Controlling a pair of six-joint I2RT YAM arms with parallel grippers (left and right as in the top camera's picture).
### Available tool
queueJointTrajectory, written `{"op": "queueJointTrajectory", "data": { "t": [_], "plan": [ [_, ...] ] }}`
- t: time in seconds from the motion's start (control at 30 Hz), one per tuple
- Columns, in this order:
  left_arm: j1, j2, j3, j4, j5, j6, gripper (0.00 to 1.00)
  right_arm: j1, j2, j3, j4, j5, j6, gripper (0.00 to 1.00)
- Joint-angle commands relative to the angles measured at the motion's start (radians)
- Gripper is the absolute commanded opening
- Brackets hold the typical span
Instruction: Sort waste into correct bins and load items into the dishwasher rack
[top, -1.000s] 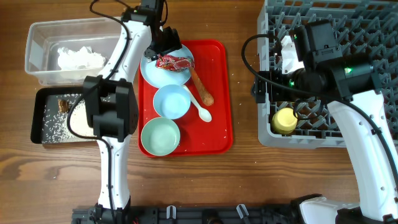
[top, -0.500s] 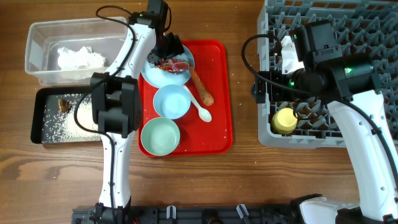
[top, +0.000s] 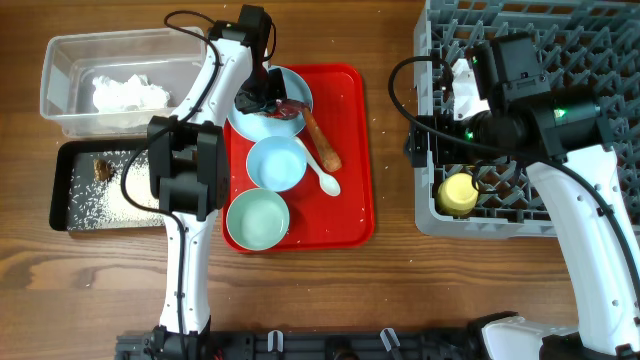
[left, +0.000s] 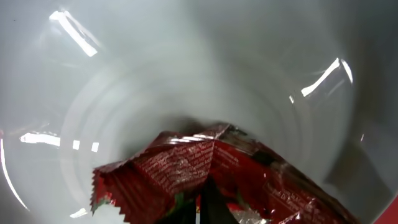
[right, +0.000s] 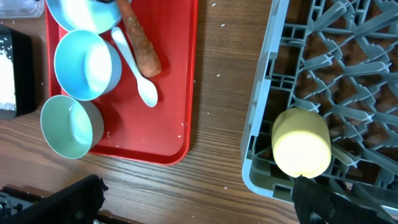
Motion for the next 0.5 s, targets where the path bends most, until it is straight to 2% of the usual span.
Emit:
{"op": "queueJointTrajectory", "data": {
  "t": [0.0,0.3,0.33,0.37,0.4,0.43,0.47],
  "plan": [
    [0.018,0.045,-0.018,-0.028,0.003,0.026,0.04,0.000,0.007,-0.010,-0.002,0.019,-0.013,1.00],
    [0.056,-0.189,-0.016,-0.002,0.013,0.033,0.04,0.000,0.007,-0.010,0.000,0.018,-0.013,1.00],
    [0.053,-0.195,-0.016,0.012,0.006,0.042,0.07,0.000,0.007,-0.010,-0.001,0.018,-0.013,1.00],
    [0.048,-0.195,-0.016,0.026,0.003,0.064,0.23,0.000,0.007,-0.010,-0.001,0.018,-0.013,1.00],
    [0.043,-0.192,-0.016,0.034,-0.007,0.071,0.32,0.000,0.007,-0.010,-0.001,0.018,-0.013,1.00],
    [0.035,-0.181,-0.016,0.042,-0.020,0.081,0.51,0.000,0.007,-0.010,-0.001,0.018,-0.013,1.00],
    [0.024,-0.172,-0.016,0.049,-0.042,0.084,0.64,0.000,0.007,-0.010,0.000,0.018,-0.013,1.00]
  ]
}}
